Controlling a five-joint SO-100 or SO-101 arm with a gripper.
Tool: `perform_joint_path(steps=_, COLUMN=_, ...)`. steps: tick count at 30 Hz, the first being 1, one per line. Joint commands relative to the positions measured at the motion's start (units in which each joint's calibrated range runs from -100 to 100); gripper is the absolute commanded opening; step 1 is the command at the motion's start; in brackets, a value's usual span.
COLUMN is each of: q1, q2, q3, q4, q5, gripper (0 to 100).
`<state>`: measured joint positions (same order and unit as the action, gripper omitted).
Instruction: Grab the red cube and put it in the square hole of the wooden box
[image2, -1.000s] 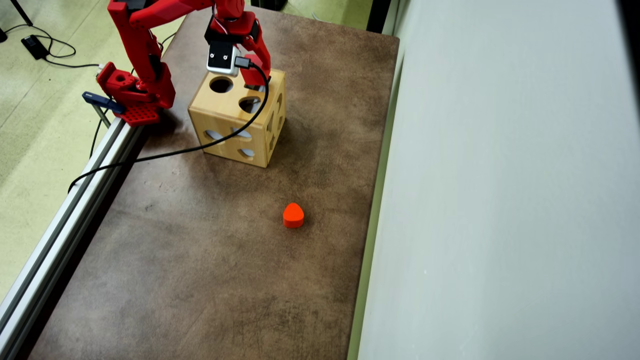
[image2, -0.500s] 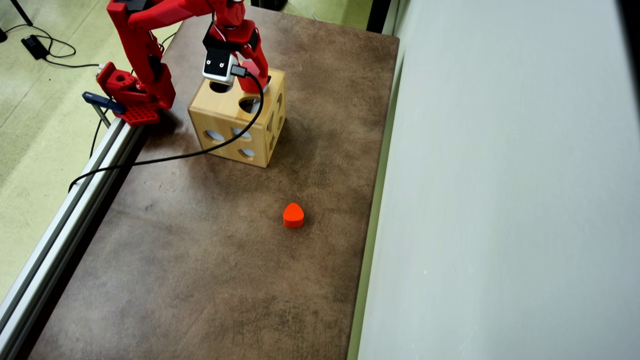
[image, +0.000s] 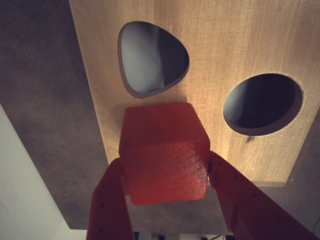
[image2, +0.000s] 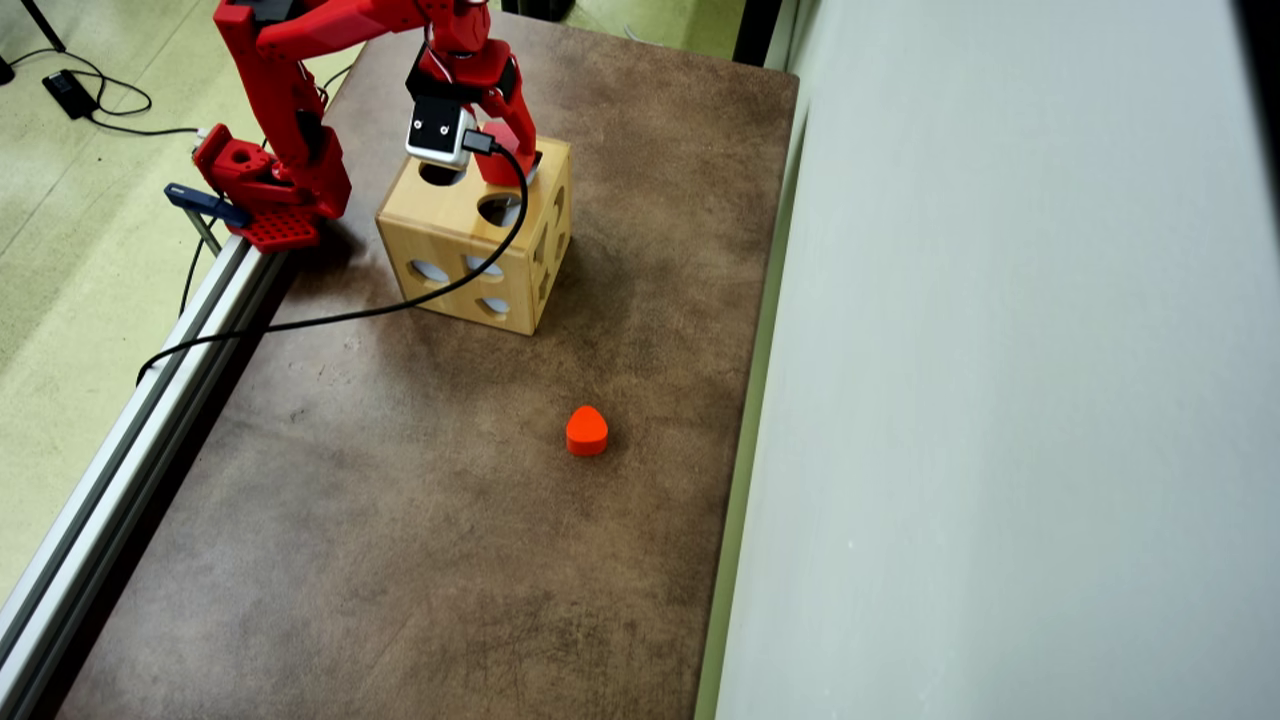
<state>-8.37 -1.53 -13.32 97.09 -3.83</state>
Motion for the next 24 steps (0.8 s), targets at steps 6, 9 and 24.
perform_joint_path(steps=6, q1=-2.47, q2=-0.56, q3=-0.72, q4=0.17, q5=-0.05, gripper=2)
perform_joint_path(steps=9, q1=-2.92, q2=-0.56, q3=-1.17, q4=0.17, q5=-0.15, gripper=2)
perform_joint_path(steps=24, q1=-2.10, q2=-0.39, q3=-1.17, q4=-0.23, q5=-0.29, gripper=2)
